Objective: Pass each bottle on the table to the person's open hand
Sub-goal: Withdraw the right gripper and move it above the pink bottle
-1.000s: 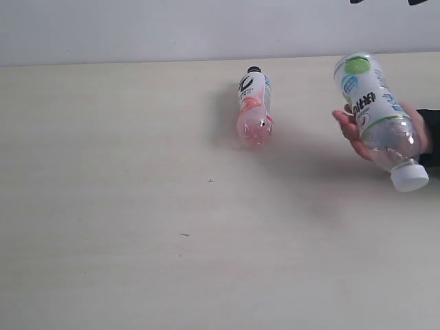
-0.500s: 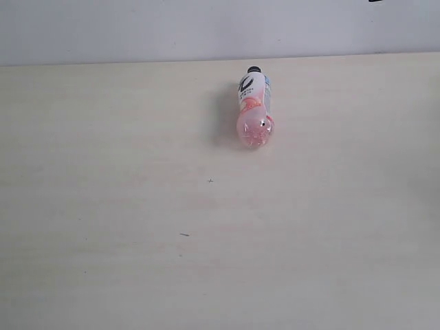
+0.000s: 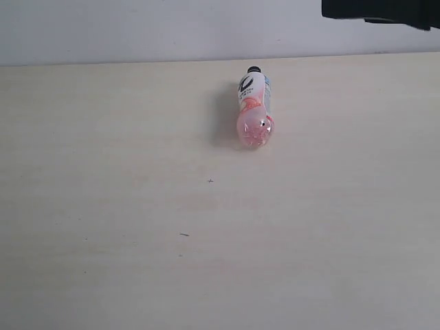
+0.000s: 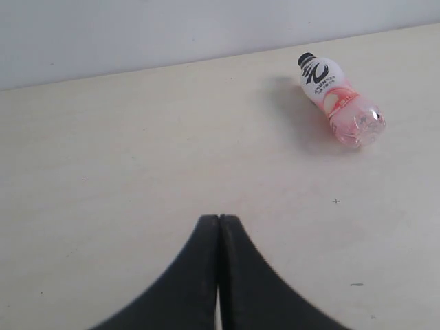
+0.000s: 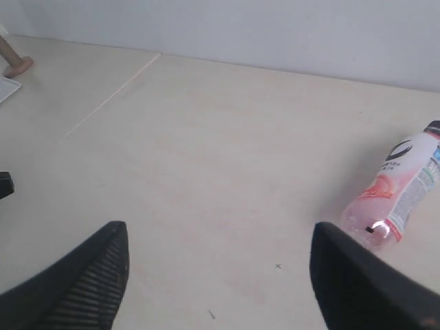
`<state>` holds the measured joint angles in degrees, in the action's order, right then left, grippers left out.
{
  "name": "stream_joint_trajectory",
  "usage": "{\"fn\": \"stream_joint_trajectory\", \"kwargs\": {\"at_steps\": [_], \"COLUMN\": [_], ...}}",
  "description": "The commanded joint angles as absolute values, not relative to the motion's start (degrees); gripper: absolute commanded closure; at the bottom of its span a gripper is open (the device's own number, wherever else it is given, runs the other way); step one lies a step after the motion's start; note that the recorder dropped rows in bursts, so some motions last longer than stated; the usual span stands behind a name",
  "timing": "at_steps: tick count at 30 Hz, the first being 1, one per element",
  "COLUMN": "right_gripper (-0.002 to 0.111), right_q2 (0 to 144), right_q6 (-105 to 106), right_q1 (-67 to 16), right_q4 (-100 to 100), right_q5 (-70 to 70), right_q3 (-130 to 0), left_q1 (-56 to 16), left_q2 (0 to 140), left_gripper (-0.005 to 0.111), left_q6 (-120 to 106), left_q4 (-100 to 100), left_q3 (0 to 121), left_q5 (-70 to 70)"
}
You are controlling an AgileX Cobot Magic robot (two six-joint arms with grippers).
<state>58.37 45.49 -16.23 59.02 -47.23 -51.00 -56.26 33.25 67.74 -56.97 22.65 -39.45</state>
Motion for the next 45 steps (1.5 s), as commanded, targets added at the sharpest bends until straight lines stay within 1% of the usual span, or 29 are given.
{"fn": "stream_joint_trajectory", "kwargs": {"at_steps": [1, 4, 8, 11, 16, 22, 45], "right_gripper": [0.039, 0.04, 0.046, 0.053, 0.065, 0.076, 0.077], "right_q2": [54.22, 51.16, 47.09, 44.6, 43.32, 43.32, 43.32], "right_q6": [52.51, 58.64, 67.49, 71.78, 74.39, 74.38, 75.48], "right_q1": [-16.05, -16.05, -16.05, -16.05, -16.05, -16.05, -16.05], "right_q4": [62.55, 66.11, 72.95, 76.31, 76.43, 76.32, 79.56], "right_q5": [-42.8, -41.64, -40.23, -38.73, -36.24, -32.39, -31.14], "right_q3": [-46.29, -42.73, -37.67, -34.23, -30.24, -28.27, -28.27], "left_q1": [-56.54, -56.54, -56.54, -56.54, -56.54, -56.54, -56.54], "left_q2": [32.95, 32.95, 32.95, 32.95, 32.95, 32.95, 32.95], "left_gripper": [0.107, 0.107, 0.107, 0.107, 0.107, 0.107, 0.107], "left_q6": [67.72, 67.72, 67.72, 67.72, 67.72, 67.72, 67.72], "left_q4": [-57.43, -57.43, -57.43, -57.43, -57.43, -57.43, -57.43], "left_q3": [22.38, 22.38, 22.38, 22.38, 22.38, 22.38, 22.38], "left_q5": [-39.03, -39.03, -39.03, -39.03, -39.03, -39.03, -39.03]}}
